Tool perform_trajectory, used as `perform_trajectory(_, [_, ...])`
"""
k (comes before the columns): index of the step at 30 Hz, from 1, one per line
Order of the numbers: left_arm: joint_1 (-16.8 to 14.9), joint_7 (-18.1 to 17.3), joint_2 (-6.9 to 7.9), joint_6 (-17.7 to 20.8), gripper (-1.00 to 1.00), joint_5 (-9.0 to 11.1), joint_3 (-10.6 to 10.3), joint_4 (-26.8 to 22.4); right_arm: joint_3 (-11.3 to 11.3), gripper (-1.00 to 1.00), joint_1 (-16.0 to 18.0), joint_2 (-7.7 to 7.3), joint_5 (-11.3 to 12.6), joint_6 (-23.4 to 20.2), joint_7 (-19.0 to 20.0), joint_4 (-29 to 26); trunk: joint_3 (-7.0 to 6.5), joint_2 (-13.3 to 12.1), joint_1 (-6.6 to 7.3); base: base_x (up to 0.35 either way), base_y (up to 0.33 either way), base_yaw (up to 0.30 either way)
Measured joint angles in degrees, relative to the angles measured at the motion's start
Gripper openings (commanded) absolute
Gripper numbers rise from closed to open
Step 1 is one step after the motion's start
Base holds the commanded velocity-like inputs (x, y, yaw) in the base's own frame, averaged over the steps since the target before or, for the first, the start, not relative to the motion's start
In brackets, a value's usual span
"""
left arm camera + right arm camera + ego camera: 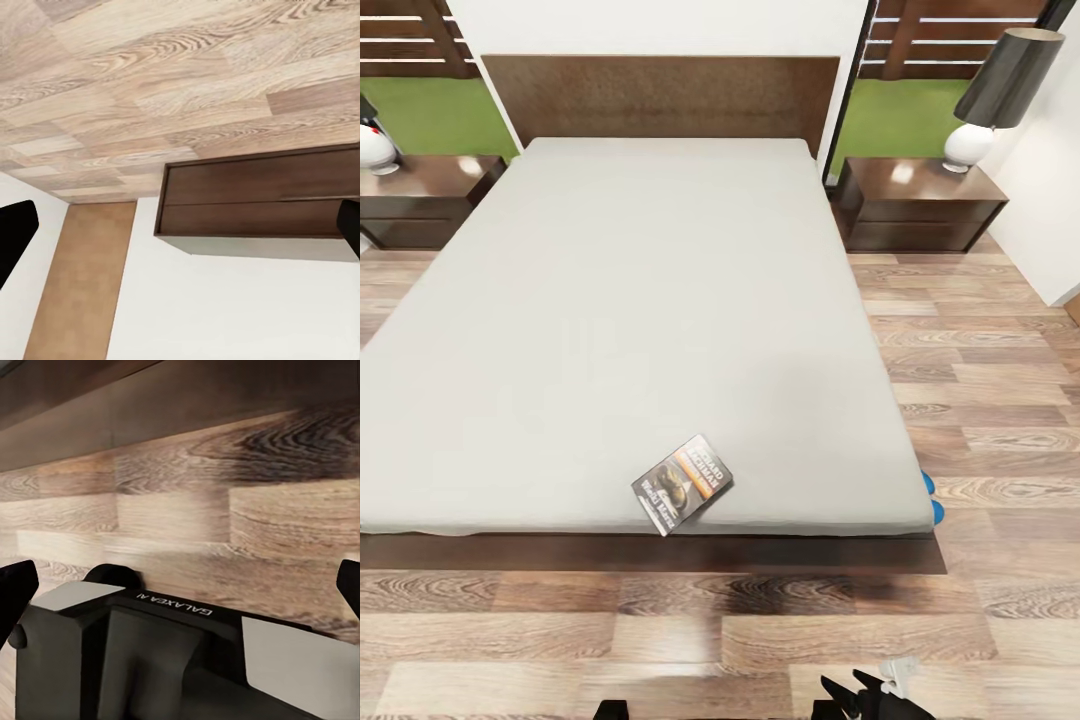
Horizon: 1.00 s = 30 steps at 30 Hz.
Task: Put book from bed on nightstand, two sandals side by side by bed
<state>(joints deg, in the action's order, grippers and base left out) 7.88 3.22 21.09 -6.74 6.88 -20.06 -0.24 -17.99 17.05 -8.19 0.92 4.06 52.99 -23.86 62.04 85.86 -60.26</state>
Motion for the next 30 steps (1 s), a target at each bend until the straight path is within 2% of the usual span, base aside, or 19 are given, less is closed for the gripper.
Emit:
perform_trajectory(11, [0.0, 0.1, 0.00, -0.2, 1.00, 0.0, 0.0, 0.0, 0.4, 1.00, 0.0, 0.24, -0.1, 0.1, -5.4, -0.8, 0.00, 0.0, 0.00, 0.000, 0.010, 0.000])
perform_trajectory(24, [0.0, 0.2, 0.00, -0.2, 1.00, 0.0, 0.0, 0.0, -0.1, 1.00, 0.0, 0.78, 1.2, 0.2, -6.0, -1.2, 0.00, 0.0, 0.00, -0.033, 0.111, 0.000])
perform_trajectory(30, [0.0, 0.3, 0.00, -0.2, 1.00, 0.0, 0.0, 0.0, -0.1, 1.00, 0.0, 1.13, 2.0, 0.2, -4.4, -1.2, 0.00, 0.0, 0.00, -0.036, 0.070, 0.000])
